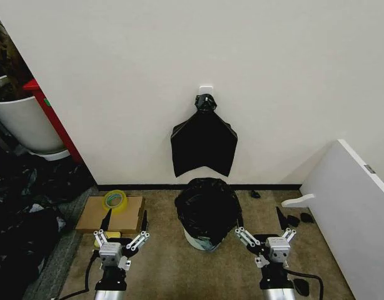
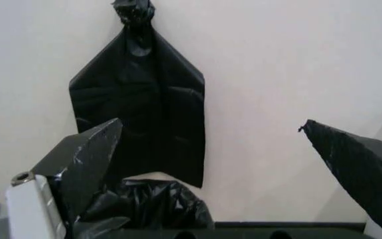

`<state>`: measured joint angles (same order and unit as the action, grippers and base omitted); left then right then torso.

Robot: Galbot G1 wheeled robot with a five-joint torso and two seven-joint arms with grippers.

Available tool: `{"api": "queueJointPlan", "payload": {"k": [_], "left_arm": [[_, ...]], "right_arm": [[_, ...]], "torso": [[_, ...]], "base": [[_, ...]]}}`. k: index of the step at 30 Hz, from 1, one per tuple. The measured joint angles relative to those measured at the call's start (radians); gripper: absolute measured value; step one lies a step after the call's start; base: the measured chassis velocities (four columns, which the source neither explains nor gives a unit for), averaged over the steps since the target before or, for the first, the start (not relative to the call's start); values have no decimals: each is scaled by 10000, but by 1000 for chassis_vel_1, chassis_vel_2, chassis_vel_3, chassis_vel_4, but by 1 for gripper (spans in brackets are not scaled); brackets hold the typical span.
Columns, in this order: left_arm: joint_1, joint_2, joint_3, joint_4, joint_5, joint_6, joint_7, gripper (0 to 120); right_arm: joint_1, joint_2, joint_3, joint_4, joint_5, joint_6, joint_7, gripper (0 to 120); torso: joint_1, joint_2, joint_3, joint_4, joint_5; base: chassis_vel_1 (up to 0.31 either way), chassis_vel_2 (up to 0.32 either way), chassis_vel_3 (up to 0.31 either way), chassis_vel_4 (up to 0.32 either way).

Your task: Place the garbage bag over the trash bin.

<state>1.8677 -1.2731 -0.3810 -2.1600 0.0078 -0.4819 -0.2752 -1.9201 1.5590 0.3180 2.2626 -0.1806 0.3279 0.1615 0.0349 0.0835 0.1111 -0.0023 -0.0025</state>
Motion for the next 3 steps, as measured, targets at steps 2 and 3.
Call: {"api": "queueJointPlan", "payload": {"k": [2,3], "left_arm": [[13,4,8,-16,0,1,-12,100],[18,5,15,-19,5,1,-23,100]], "right_arm": [[-1,-9,-29,-40,5,-15,15,100],[-2,-18,-57,-75,11,-31,24,100]], "torso": [[0,0,0,0,0],[0,0,0,0,0]], "base": [[0,0,0,0],[0,0,0,0]]}}
